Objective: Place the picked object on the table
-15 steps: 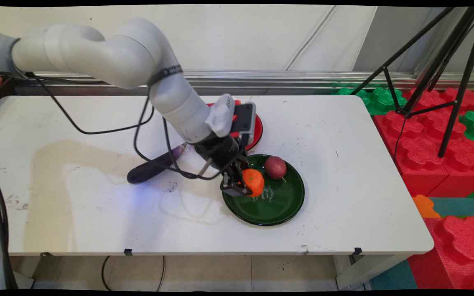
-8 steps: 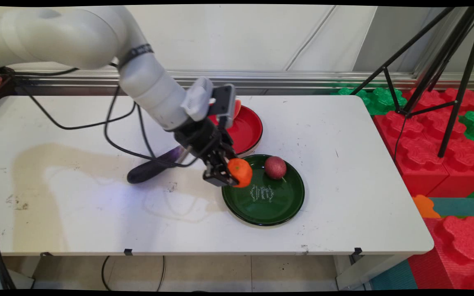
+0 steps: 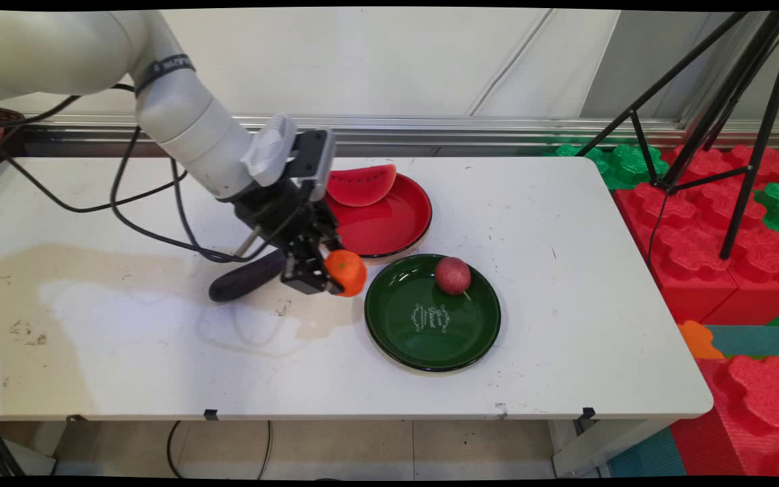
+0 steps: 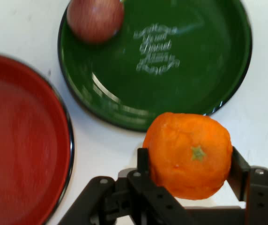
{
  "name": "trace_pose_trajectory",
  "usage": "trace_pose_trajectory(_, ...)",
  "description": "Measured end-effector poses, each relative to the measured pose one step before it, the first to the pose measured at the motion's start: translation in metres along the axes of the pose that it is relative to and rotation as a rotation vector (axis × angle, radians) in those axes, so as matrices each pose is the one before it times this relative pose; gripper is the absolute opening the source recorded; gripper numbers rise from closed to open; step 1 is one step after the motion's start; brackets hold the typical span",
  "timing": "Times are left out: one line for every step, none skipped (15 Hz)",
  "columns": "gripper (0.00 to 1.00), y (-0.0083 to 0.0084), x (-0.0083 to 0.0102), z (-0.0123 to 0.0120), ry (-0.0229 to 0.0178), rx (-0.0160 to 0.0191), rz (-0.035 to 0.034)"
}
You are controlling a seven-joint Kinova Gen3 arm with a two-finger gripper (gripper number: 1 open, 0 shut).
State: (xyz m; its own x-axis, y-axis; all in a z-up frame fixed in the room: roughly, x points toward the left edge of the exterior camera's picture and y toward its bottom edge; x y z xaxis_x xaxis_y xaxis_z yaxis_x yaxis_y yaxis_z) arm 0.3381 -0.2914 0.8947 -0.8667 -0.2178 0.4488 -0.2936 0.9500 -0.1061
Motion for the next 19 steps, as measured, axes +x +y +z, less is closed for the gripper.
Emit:
trace_pose_trajectory(0.0,-0.0014,-0.00495,-0.00063,-0.00877,0.00119,-0.0002)
trace_pose_trajectory(0.0,-0.00222,-0.00671,0.00029,-0.01243,0.00182,-0.00206)
trace_pose_trajectory(0.0,-0.00183,-0.00583,0.00091,-0.01081,0.00093,-0.00355)
trace_pose_trajectory(0.0,-0.00149,-0.00628,0.00161,-0.01211,0.00014,-0.00501)
trace_pose_trajectory(0.0,-0.00191,-0.00789,0.00331,-0.01641,-0.00306,-0.00791)
trace_pose_trajectory(0.0,-0.0009,-0.00494,0.00229,-0.01012,-0.00307,-0.00557)
trace_pose_trajectory(0.0,-0.0005,-0.00483,0.00266,-0.00984,-0.00491,-0.00552)
trace_pose_trajectory(0.0,-0.00075,-0.00557,0.00319,-0.01137,-0.00569,-0.00698)
trace_pose_trajectory(0.0,-0.00051,-0.00377,0.00225,-0.00779,-0.00344,-0.00444)
trace_pose_trajectory(0.0,-0.00097,-0.00509,0.00342,-0.01079,-0.0046,-0.00705)
trace_pose_trajectory(0.0,-0.00084,-0.0031,0.00258,-0.00746,-0.00274,-0.00475)
trace_pose_trajectory(0.0,-0.00107,-0.00467,0.00366,-0.00998,-0.00452,-0.00781)
trace_pose_trajectory(0.0,-0.0006,-0.00304,0.00261,-0.00634,-0.00369,-0.00566)
trace_pose_trajectory(0.0,-0.00105,-0.00401,0.0038,-0.00822,-0.0045,-0.00826)
trace_pose_trajectory(0.0,-0.00115,-0.00349,0.00383,-0.00659,-0.00412,-0.00801)
trace_pose_trajectory(1.0,-0.00224,-0.0044,0.00563,-0.00576,-0.00316,-0.01283)
trace_pose_trajectory(1.0,-0.00162,-0.00231,0.00323,-0.00148,-0.00108,-0.00674)
trace_pose_trajectory(1.0,-0.00089,-0.00109,0.00149,-0.00019,-0.00024,-0.00285)
trace_pose_trajectory(1.0,-0.00213,-0.00205,0.00246,-0.00007,0.00093,-0.00486)
